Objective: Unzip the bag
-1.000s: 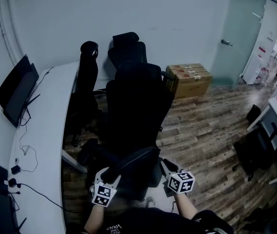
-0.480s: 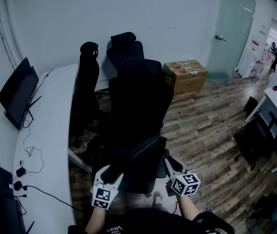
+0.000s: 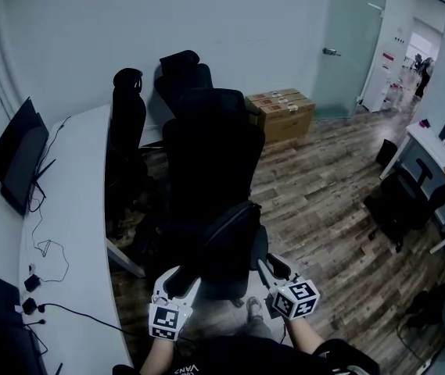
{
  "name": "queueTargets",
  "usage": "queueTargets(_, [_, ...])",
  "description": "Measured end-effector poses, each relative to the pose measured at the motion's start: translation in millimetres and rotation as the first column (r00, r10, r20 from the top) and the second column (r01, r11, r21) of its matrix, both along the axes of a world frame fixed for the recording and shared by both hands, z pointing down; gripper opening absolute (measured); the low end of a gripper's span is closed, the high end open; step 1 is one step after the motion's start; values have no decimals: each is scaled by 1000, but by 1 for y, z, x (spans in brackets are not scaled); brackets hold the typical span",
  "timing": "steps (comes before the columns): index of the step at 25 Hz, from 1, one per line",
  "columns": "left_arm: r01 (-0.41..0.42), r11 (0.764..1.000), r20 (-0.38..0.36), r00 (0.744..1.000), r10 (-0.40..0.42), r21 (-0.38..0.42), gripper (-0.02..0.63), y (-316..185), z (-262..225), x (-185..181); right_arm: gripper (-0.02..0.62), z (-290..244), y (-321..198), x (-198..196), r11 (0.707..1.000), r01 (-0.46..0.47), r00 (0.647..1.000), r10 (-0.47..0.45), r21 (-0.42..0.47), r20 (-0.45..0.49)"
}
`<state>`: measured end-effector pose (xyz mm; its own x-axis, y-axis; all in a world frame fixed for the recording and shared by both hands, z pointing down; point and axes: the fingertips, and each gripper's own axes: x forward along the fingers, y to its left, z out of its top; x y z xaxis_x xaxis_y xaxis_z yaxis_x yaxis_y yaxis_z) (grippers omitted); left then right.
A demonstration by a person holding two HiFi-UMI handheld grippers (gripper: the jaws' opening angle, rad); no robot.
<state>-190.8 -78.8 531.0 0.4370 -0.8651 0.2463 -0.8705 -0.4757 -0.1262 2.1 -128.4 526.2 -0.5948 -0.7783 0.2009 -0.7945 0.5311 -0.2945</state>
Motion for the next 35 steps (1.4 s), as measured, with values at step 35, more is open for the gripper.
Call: queueTargets(35, [-39,997,-72,996,43,63,20,116,0,-7,43,18,122,-38,998,44,989,-38,35,-145])
